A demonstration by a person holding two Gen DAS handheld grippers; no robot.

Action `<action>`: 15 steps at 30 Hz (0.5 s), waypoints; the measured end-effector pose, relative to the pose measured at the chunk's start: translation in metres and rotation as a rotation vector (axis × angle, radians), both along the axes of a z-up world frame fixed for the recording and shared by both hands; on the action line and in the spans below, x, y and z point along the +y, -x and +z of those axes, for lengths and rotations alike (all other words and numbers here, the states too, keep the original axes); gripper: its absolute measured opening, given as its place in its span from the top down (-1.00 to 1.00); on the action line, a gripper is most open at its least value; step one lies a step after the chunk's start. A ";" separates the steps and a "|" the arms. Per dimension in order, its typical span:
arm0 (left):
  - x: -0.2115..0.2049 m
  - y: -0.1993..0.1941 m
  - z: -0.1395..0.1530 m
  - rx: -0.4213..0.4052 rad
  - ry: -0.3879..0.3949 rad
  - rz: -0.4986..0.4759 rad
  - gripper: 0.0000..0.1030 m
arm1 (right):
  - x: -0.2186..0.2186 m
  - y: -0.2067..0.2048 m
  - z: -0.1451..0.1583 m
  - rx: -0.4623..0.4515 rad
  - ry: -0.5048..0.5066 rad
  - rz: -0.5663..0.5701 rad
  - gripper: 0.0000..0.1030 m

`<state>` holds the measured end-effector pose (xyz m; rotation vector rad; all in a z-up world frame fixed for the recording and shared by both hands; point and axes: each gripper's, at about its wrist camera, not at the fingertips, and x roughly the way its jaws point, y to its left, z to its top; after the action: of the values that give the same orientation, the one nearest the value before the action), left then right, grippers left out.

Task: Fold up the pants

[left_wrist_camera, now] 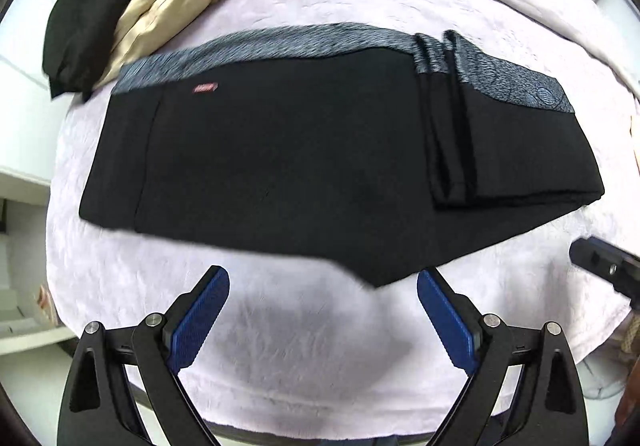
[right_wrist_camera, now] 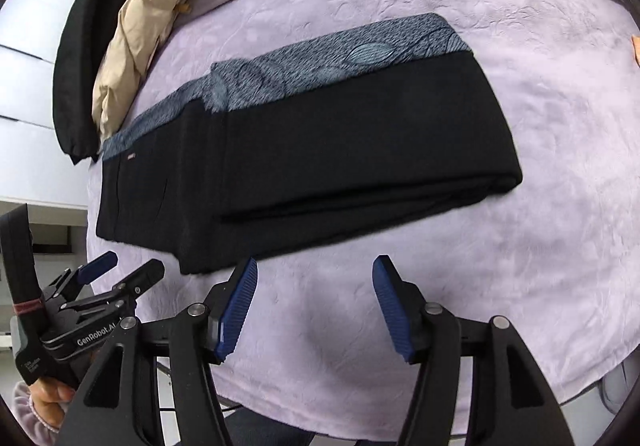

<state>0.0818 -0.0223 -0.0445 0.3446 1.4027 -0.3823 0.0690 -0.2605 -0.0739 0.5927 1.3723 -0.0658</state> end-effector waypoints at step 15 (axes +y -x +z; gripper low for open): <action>0.076 -0.043 -0.018 0.004 0.054 0.136 -0.86 | 0.082 -0.024 0.009 0.047 0.051 0.134 -0.33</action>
<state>0.1250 0.0539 -0.0625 0.2032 1.4079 -0.3089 0.0926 -0.1784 -0.0644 0.4583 1.4486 -0.0067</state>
